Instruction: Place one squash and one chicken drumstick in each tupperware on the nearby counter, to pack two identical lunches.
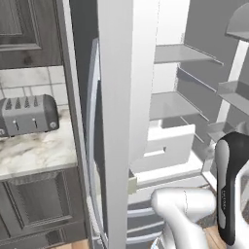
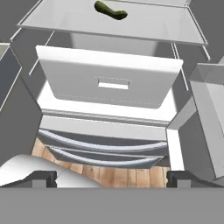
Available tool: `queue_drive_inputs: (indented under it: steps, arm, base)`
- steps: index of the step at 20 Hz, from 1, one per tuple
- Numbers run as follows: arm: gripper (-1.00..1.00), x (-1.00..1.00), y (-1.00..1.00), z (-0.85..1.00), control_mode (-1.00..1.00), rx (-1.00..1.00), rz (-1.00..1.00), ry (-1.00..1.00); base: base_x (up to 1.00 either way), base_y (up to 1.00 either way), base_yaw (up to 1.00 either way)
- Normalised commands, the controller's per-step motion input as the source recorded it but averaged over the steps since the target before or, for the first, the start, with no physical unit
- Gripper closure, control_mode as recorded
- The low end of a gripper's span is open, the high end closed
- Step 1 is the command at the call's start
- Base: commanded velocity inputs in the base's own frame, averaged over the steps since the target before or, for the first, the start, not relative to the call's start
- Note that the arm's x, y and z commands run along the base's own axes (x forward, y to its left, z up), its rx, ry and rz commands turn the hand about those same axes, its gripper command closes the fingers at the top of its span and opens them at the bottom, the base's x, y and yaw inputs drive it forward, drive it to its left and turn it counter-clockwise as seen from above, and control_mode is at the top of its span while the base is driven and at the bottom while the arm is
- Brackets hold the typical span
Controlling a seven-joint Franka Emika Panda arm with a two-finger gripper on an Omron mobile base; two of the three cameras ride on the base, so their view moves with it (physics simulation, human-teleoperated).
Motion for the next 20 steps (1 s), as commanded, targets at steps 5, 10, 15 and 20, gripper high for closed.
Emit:
queue_drive_inputs:
  steps: [5,10,15,20]
  arm:
    - [-1.0,0.0,0.0,0.0,1.0,0.0,0.0,0.0]
    - [-1.0,0.0,0.0,0.0,1.0,0.0,0.0,0.0]
    - [-1.0,0.14,0.0,-0.01,-1.0,0.0,0.01,-0.01]
    - [-1.0,0.8,0.21,-0.03,-1.0,0.0,0.02,-0.01]
  base:
    - [1.0,0.0,0.1]
    - [0.95,-0.04,0.14]
    - [0.63,-0.01,0.1]
    - [0.0,0.0,0.0]
